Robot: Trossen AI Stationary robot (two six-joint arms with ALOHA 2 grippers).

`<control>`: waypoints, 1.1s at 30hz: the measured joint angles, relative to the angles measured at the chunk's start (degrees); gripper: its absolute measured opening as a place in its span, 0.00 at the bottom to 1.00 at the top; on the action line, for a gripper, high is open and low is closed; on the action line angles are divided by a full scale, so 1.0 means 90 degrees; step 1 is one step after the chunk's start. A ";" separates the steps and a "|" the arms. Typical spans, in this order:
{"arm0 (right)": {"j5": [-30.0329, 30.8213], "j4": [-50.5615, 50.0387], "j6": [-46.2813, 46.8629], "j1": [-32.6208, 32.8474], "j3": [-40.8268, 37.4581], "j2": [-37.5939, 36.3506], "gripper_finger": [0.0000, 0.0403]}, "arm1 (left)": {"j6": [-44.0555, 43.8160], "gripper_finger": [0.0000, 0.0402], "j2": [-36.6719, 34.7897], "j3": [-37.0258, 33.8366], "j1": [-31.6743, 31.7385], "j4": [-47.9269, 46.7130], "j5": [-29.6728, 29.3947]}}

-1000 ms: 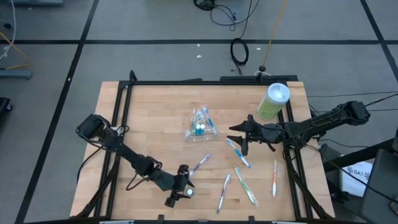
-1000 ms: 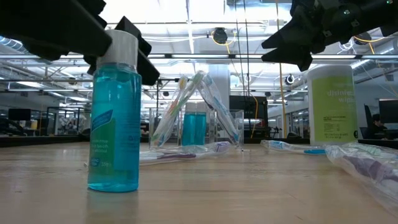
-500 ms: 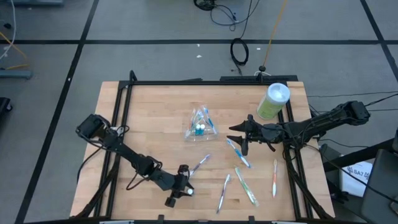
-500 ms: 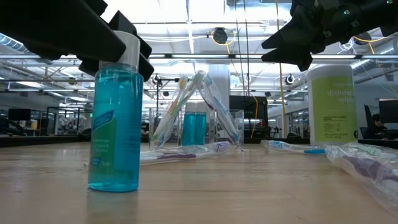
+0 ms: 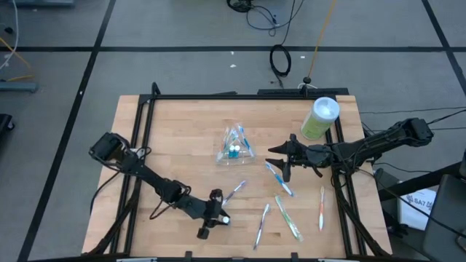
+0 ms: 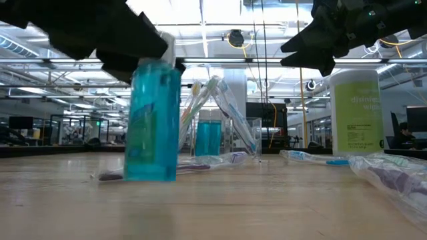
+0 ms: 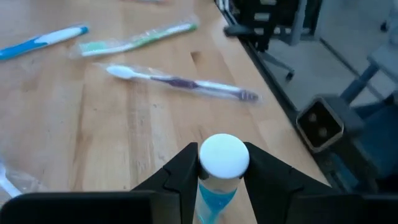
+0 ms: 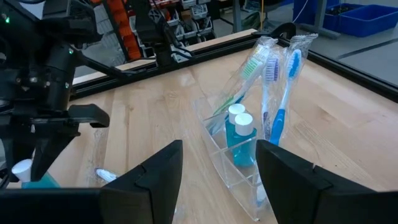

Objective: Pick & Place toothbrushing station
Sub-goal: Put the blue mouthwash into the transparent organizer

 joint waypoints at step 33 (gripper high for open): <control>0.0020 0.0165 -0.0554 -0.0007 0.0002 0.0000 0.49 | 0.0794 0.29 -0.1469 -0.0005 0.3390 -0.1080 -0.0786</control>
